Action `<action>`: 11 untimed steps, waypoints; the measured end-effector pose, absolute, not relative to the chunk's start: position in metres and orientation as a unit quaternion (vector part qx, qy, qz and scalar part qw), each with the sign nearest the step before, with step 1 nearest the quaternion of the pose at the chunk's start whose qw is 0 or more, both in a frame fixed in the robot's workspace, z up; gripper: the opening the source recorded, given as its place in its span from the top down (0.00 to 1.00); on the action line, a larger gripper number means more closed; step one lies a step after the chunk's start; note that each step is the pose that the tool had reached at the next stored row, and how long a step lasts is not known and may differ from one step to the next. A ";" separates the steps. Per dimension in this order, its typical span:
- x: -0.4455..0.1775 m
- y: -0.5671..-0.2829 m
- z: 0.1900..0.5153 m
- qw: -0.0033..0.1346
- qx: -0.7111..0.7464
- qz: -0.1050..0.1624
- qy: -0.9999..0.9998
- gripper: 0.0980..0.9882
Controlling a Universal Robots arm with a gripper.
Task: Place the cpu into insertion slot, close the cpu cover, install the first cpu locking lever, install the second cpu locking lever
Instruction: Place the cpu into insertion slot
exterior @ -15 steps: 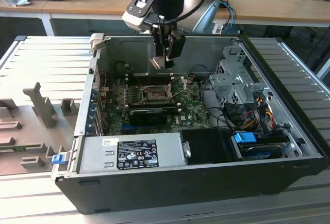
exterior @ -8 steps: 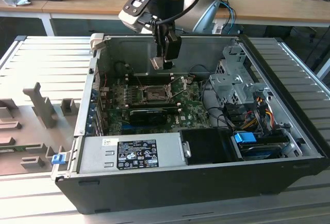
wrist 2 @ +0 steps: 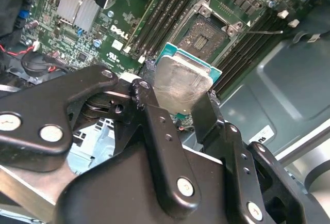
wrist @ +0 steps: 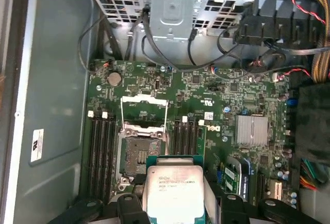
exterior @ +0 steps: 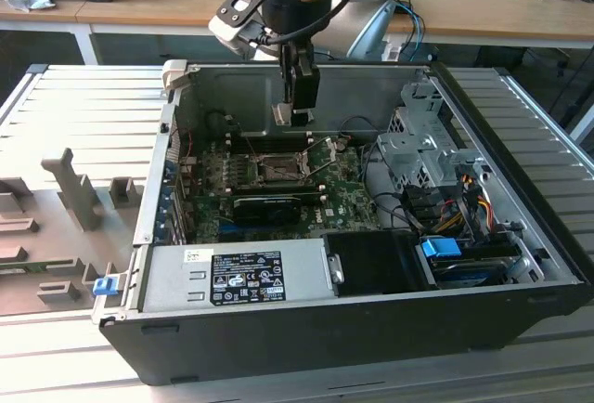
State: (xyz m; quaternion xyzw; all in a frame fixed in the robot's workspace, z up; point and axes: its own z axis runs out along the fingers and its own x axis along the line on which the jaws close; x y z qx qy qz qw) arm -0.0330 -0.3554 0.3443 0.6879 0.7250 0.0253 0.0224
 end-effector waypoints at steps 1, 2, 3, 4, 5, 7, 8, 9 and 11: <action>-0.033 -0.355 0.344 0.022 0.690 0.025 0.723 0.52; -0.033 -0.355 0.344 0.022 0.690 0.025 0.723 0.52; -0.033 -0.355 0.344 0.023 0.691 0.025 0.722 0.52; -0.033 -0.355 0.344 0.023 0.692 0.025 0.721 0.52; -0.033 -0.355 0.343 0.023 0.692 0.025 0.721 0.52; -0.033 -0.355 0.343 0.023 0.692 0.025 0.721 0.52; -0.033 -0.355 0.343 0.023 0.692 0.025 0.721 0.52; -0.033 -0.355 0.343 0.023 0.692 0.025 0.721 0.52; -0.033 -0.355 0.342 0.023 0.693 0.025 0.720 0.52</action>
